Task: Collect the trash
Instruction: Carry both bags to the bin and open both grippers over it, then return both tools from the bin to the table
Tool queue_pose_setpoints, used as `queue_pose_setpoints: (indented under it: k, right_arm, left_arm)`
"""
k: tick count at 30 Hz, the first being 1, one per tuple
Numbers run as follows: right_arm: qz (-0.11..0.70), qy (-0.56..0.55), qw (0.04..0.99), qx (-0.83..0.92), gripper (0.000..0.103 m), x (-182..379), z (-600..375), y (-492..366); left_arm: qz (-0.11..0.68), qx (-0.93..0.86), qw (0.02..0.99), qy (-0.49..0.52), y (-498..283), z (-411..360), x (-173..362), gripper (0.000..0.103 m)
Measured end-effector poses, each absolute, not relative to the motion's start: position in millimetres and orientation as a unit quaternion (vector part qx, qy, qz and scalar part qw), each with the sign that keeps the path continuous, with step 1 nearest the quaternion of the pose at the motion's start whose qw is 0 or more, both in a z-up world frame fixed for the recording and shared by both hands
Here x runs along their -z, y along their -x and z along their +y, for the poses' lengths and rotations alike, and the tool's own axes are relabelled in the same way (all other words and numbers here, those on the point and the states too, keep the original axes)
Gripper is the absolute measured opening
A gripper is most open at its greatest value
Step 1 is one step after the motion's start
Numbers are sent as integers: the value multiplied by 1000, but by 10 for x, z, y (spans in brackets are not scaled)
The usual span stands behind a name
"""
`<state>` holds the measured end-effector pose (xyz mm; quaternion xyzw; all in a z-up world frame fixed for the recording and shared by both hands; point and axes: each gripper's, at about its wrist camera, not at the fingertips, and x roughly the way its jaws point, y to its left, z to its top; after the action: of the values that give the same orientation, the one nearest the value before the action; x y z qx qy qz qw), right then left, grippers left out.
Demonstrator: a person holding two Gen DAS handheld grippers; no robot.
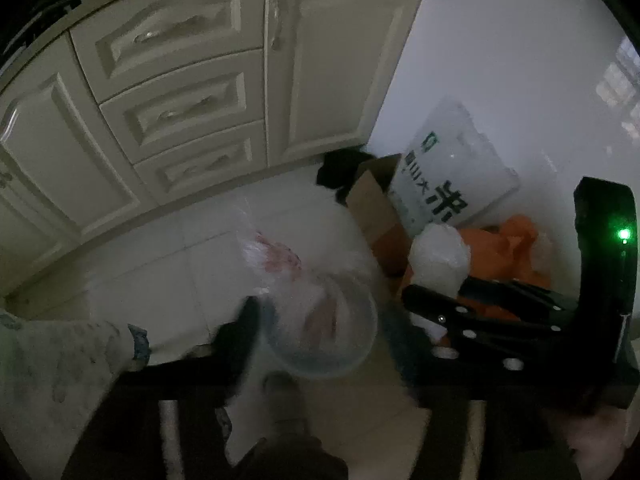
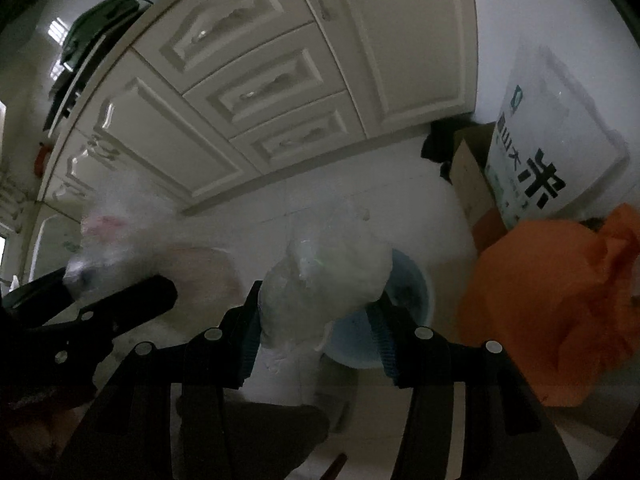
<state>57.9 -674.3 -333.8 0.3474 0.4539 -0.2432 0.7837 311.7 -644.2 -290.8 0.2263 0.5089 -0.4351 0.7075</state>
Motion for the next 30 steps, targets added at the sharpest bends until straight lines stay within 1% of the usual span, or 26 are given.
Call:
queue_pose_setpoints:
  k: [1, 2, 3, 5, 6, 8, 10, 13, 18, 24, 30]
  right_arm:
    - [456, -347, 782, 245, 61, 3361, -6753, -583]
    - [456, -348, 780, 249, 64, 3381, -6762, -574]
    - [456, -350, 779, 251, 66, 3396, -6770, -564]
    - [451, -360, 776, 256, 85, 3409, -6773, -517]
    - [449, -361, 776, 257, 89, 3412, -6772, -503]
    - [447, -363, 774, 264, 103, 3398, -6747, -464]
    - [446, -361, 773, 271, 103, 3364, -6710, -432]
    - [439, -364, 773, 279, 103, 3276, -6650, -371]
    - [423, -359, 782, 283, 103, 3042, -6502, -312]
    - [402, -343, 802, 279, 103, 2612, -6213, -324]
    - [370, -313, 835, 261, 103, 2034, -5774, -438]
  left_arm:
    - [510, 432, 708, -228, -3117, -6456, 2912, 87]
    - [507, 429, 712, -228, -3147, -6481, 2910, 90]
    - [502, 426, 717, -229, -3147, -6480, 2903, 92]
    - [497, 415, 725, -233, -3123, -6474, 2909, 98]
    - [495, 411, 729, -233, -3082, -6429, 2899, 99]
    - [490, 403, 736, -235, -3037, -6395, 2874, 99]
    - [480, 397, 747, -234, -2963, -6329, 2795, 99]
    - [461, 395, 761, -228, -2801, -6123, 2602, 101]
    - [437, 399, 780, -206, -2580, -5689, 2242, 102]
    - [402, 404, 803, -177, -2308, -5043, 1763, 102]
    - [364, 395, 833, -133, -2048, -4121, 1246, 102]
